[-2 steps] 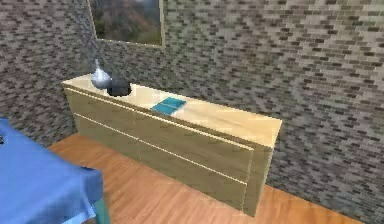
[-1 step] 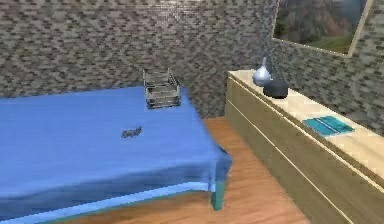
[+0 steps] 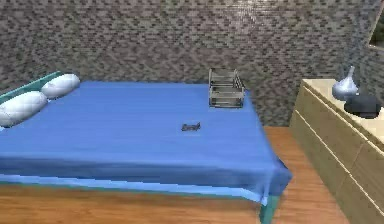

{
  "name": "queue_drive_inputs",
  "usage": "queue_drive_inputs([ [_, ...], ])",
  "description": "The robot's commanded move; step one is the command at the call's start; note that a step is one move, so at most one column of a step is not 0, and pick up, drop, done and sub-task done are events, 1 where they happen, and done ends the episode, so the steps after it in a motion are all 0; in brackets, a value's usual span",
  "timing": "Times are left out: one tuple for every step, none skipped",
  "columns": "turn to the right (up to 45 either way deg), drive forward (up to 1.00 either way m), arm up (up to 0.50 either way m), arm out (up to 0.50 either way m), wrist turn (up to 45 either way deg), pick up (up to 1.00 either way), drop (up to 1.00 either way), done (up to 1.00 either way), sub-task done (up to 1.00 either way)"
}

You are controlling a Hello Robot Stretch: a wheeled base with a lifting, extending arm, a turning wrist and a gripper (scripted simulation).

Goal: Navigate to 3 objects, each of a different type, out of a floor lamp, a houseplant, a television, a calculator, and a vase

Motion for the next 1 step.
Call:
queue_drive_inputs([
  [0.0,0.30,0.00,0.00,0.0,0.00,0.00,0.00,0.00],
])
